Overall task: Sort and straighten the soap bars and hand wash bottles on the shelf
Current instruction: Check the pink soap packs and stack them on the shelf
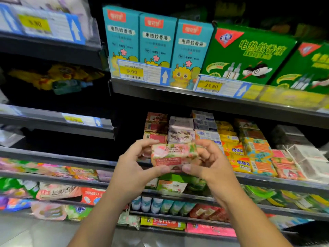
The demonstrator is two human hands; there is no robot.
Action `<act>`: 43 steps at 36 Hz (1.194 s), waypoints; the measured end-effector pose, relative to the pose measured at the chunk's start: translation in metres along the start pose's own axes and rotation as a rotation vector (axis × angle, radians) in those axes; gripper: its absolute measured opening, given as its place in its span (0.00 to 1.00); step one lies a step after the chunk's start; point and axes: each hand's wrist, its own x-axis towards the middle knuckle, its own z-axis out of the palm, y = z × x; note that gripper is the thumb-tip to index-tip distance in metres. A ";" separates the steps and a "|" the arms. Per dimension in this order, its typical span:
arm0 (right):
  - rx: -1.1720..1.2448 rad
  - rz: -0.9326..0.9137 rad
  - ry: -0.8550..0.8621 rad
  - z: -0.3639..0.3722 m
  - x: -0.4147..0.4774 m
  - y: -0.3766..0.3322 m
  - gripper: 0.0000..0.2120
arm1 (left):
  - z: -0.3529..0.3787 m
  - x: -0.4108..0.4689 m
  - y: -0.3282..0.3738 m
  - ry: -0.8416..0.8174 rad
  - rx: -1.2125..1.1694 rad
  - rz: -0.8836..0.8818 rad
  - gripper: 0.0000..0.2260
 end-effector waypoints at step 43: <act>0.010 0.081 -0.011 0.009 0.026 0.002 0.05 | 0.018 0.024 -0.011 -0.056 -0.045 -0.005 0.13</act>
